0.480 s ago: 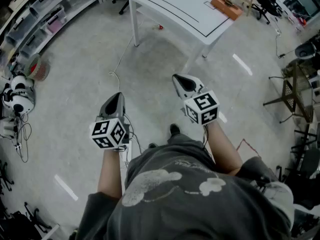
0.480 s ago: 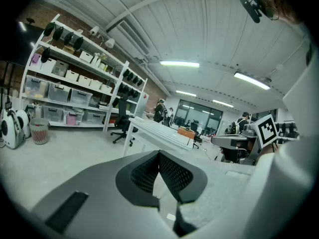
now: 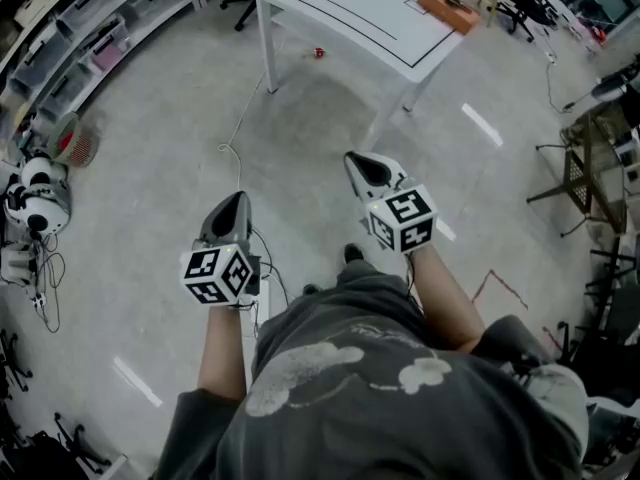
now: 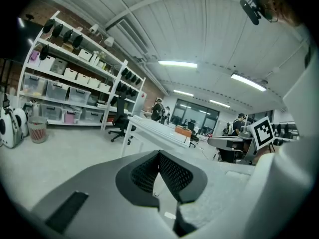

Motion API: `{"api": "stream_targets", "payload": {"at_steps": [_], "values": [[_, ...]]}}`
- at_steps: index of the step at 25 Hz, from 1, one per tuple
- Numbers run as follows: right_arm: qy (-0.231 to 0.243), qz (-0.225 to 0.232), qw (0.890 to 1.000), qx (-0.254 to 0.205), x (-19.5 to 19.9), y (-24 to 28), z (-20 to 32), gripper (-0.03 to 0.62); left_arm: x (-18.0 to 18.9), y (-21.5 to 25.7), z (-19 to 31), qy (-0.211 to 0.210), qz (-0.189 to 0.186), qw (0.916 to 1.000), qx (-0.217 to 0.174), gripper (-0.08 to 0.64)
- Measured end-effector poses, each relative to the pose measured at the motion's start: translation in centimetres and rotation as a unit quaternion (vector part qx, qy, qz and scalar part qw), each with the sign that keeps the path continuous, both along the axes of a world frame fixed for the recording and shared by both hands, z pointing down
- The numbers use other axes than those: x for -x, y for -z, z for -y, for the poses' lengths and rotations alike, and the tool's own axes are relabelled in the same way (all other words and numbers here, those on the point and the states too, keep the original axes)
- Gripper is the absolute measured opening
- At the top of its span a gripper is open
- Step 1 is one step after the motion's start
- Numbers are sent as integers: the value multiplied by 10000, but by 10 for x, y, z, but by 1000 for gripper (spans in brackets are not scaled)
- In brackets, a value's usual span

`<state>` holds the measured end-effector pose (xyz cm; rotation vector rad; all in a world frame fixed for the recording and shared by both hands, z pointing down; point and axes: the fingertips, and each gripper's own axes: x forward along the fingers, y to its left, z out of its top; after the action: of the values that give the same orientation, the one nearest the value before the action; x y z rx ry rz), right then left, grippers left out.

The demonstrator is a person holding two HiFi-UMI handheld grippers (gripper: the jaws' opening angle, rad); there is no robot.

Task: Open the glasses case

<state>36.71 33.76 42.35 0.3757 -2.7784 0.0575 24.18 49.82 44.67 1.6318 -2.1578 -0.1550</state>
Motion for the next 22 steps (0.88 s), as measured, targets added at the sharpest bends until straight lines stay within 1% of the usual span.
{"api": "stream_targets", "payload": {"at_steps": [5,10,15,19,22], "values": [[-196,47,9996,192,2,-7,8,0,13,-9,-5,141,-131,9998,26,2],[-217,154,9993,251,23,-9,32,0,32,-14,7,264,-184,9995,77,2],[-130,211,9989,407,66,-24,70,0,59,-22,31,338,-150,9991,227,2],[-27,283,9983,506,113,-32,116,0,102,-25,63,546,-160,9978,330,2],[-3,315,9977,594,144,-31,152,0,132,-24,96,564,-128,9973,453,2]]}}
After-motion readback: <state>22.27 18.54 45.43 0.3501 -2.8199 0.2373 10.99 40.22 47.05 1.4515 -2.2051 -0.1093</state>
